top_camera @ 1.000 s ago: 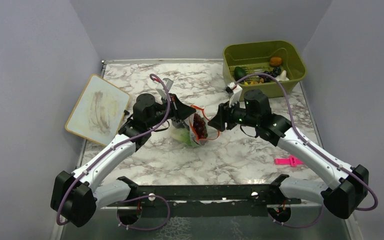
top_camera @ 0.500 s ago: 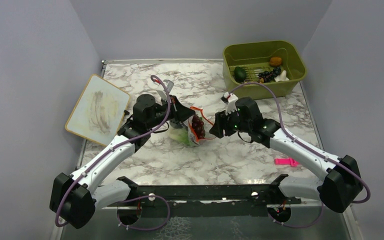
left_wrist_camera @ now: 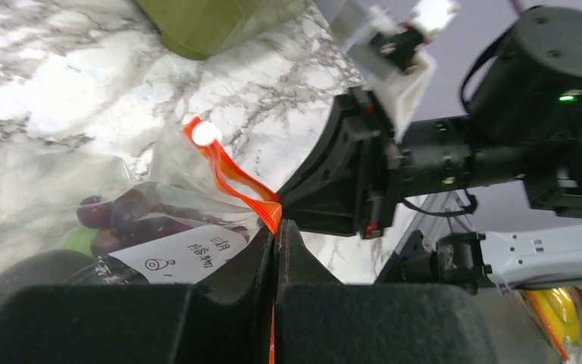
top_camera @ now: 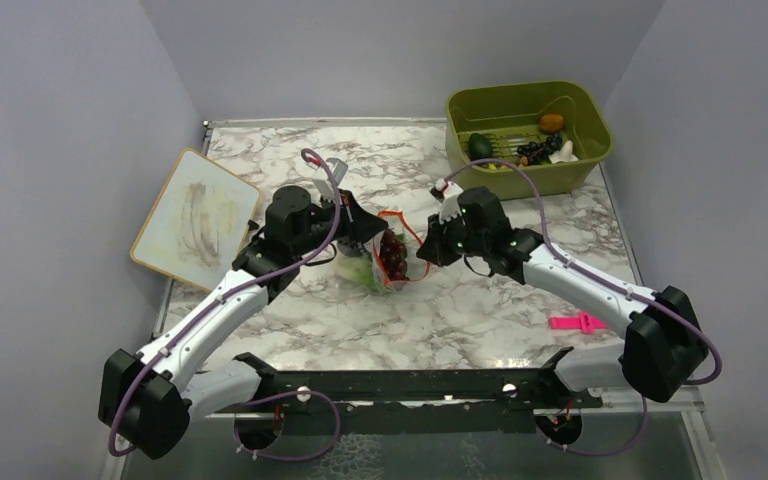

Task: Place the food in the zip-top bag and seal the zipper
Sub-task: Adjust the zipper food storage bag at the center of the board.

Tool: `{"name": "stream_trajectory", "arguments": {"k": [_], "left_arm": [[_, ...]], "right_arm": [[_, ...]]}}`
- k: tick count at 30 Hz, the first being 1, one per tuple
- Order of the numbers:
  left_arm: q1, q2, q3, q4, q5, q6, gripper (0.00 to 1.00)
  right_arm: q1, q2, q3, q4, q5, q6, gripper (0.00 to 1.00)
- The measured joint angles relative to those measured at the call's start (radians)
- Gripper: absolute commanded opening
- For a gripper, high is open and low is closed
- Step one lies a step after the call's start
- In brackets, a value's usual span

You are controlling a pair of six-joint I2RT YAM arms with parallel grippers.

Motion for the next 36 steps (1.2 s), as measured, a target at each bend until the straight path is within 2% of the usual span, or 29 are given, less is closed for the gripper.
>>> {"name": "stream_trajectory", "arguments": {"k": [4,7,10,16,24,26,28,32,36], "left_arm": [[0.000,0.002,0.089,-0.123,-0.063,0.065,0.00],[0.003,0.001,0.161,-0.202,-0.134,0.128,0.00],[0.003,0.002,0.196,-0.261,-0.166,0.165,0.00],[0.004,0.051,0.277,-0.404,-0.214,0.212,0.00],[0.005,0.114,0.396,-0.645,-0.397,0.277,0.00],[0.005,0.121,0.396,-0.669,-0.370,0.269,0.00],[0.005,0.130,0.396,-0.665,-0.285,0.236,0.00],[0.007,0.131,0.370,-0.539,-0.093,0.146,0.00],[0.006,0.133,0.351,-0.497,-0.052,0.120,0.00]], "right_arm": [[0.000,-0.030,0.105,0.003,-0.015,0.035,0.01],[-0.001,-0.106,0.114,0.081,-0.022,0.081,0.01],[0.000,-0.108,0.146,0.108,-0.039,0.114,0.01],[0.000,-0.120,0.145,0.121,-0.046,0.169,0.01],[0.000,-0.200,0.145,0.135,0.038,0.165,0.01],[0.000,-0.189,0.136,0.178,0.010,0.183,0.01],[0.001,-0.159,0.115,0.225,-0.031,0.209,0.01],[0.002,-0.077,0.063,0.246,-0.059,0.236,0.01],[0.002,-0.071,0.061,0.217,-0.032,0.219,0.01]]}}
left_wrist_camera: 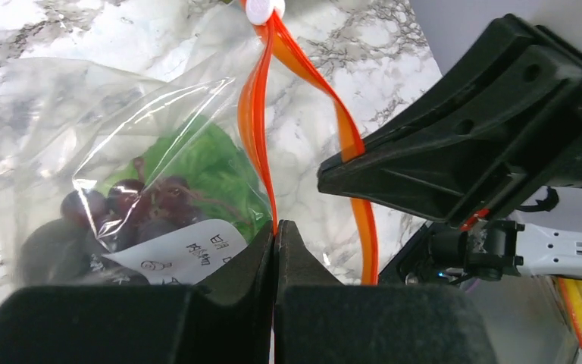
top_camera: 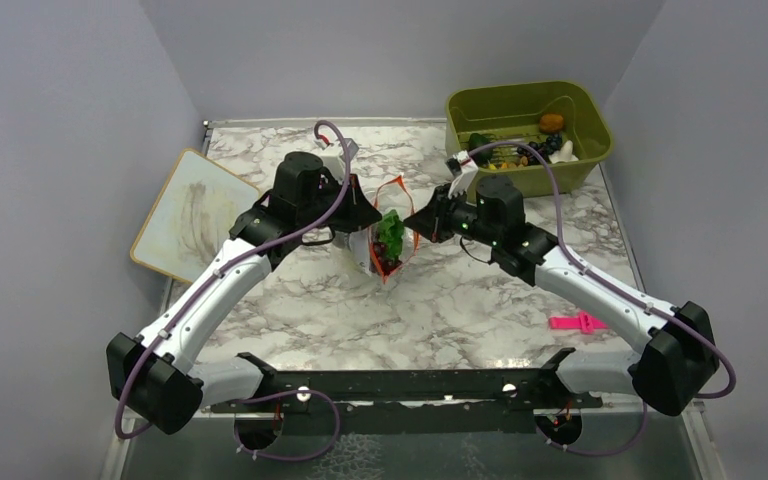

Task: Place the food in the zip-top bag and seal the zipper
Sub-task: Adjust the zipper food storage bag at the center of the board.

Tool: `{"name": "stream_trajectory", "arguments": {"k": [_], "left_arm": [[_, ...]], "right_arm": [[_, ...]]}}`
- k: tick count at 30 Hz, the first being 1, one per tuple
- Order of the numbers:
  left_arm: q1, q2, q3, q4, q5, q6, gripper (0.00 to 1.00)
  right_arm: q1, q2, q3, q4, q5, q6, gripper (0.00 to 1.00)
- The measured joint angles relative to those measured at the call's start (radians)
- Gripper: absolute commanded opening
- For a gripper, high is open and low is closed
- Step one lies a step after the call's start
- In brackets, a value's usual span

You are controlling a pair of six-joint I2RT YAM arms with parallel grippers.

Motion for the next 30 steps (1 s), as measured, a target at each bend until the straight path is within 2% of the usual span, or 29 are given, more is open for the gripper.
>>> {"name": "stream_trajectory", "arguments": {"k": [14,18,23,30], "left_arm": [[0.001,0.010,-0.030,-0.006,-0.051,0.050,0.00],[0.001,0.011,-0.030,-0.006,-0.053,0.062,0.00],[0.000,0.014,-0.030,-0.006,-0.053,0.078,0.00],[0.000,0.015,-0.043,0.003,-0.053,0.097,0.00]], "right_arm": [[0.000,-0.007,0.014,0.008,0.007,-0.056,0.02],[0.000,-0.006,0.014,0.008,0.014,-0.069,0.12],[0.000,0.002,0.024,-0.003,0.030,-0.095,0.31],[0.000,0.011,0.148,-0.087,0.059,-0.171,0.50]]}}
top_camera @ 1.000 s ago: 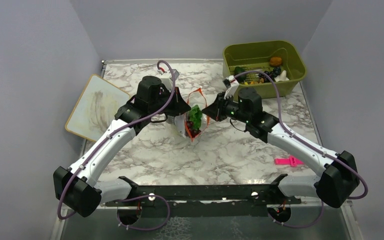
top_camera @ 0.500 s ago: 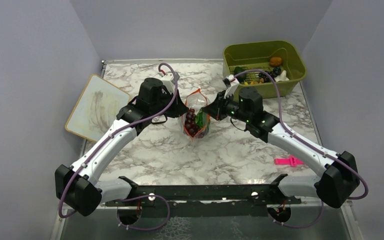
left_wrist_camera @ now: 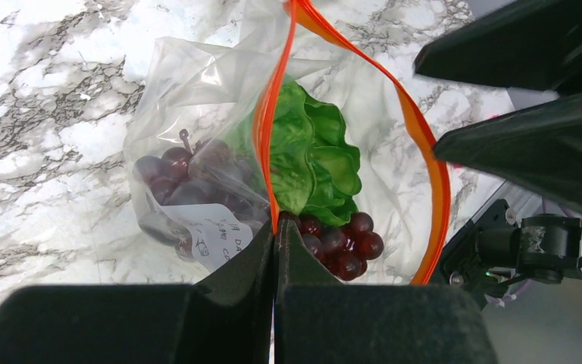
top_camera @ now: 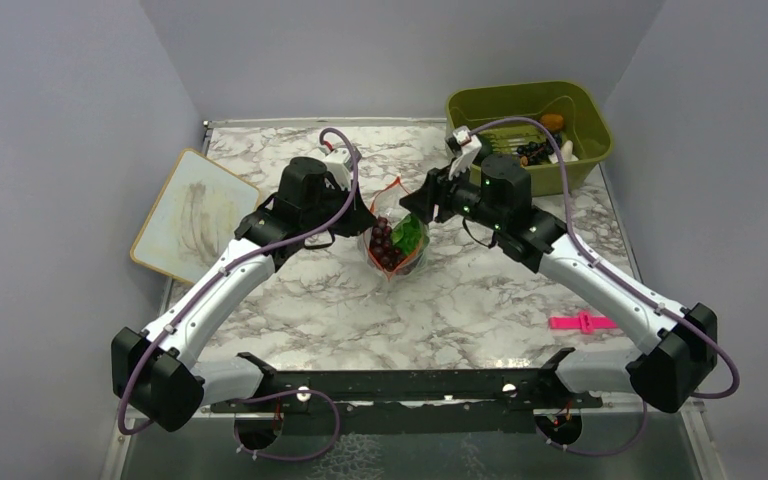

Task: Place the food in the zip-top bag and seal the zipper
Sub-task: Adjust the zipper food storage bag at the center of the board, then pick up the fake fruit from the bin.

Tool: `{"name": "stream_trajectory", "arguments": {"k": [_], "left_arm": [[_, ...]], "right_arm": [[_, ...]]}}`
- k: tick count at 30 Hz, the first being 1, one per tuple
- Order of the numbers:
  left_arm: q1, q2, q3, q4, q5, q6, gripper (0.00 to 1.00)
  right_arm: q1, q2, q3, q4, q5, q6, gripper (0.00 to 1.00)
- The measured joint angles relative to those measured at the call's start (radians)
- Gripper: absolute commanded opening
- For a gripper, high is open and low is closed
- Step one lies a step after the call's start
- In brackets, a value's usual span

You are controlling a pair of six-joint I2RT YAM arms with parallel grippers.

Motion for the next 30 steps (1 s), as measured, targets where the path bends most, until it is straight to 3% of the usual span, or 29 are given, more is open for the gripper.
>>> {"name": "stream_trajectory", "arguments": {"k": [11,22,30], "left_arm": [[0.000,0.000,-0.040,0.040,0.006,0.001,0.00],[0.000,-0.012,-0.146,0.141,0.029,-0.043,0.00],[0.000,-0.124,-0.239,0.158,-0.024,-0.100,0.00]], "right_arm": [[-0.027,0.079,0.183,-0.048,0.040,-0.130,0.57],[-0.223,0.234,0.277,-0.063,0.116,-0.196,0.57],[-0.307,0.401,0.443,-0.082,0.240,-0.190,0.57]]}}
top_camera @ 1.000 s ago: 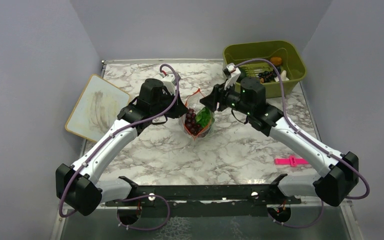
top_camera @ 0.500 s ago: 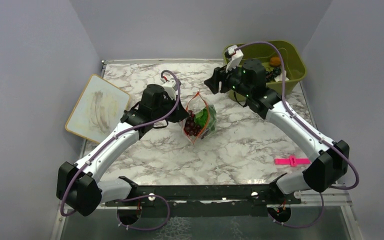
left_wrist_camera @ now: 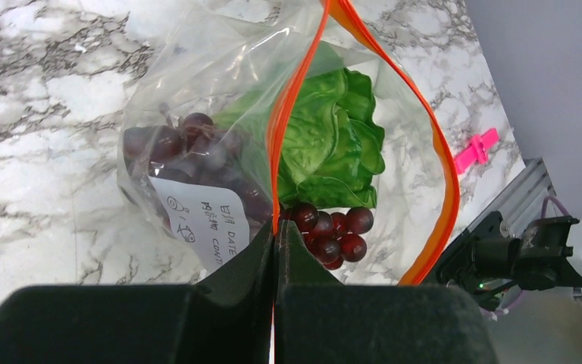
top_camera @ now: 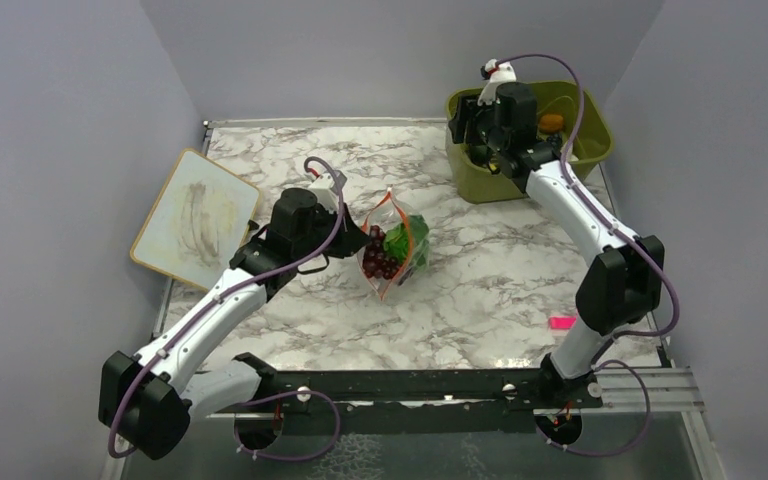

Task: Place the food in the zip-top bag and seal the zipper
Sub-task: Pick up the fake fruit from the bin.

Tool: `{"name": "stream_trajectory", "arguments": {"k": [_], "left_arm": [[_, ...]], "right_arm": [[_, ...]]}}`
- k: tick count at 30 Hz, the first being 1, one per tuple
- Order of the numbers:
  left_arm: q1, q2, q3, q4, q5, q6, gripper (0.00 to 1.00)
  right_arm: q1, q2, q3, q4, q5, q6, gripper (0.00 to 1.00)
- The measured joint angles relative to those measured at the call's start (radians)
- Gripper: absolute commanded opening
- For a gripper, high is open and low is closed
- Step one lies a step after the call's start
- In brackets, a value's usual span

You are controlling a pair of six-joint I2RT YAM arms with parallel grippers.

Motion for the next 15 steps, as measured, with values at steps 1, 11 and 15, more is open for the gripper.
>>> {"name": "stream_trajectory", "arguments": {"k": [1,11,15], "left_arm": [[0.000,-0.016,-0.013,-0.002,-0.013,-0.013,0.00],[0.000,-0.052,-0.050,-0.042,-0.057,-0.093,0.00],[0.000,-0.052,-0.054,-0.055,-0.057,-0.100,0.00]], "right_arm": [[-0.013,0.024,0.023,-0.006,0.018,0.003,0.57],[-0.138,0.213,0.150,-0.084,0.107,0.025,0.57],[-0.187,0.291,0.210,-0.114,0.115,0.023,0.59]]}}
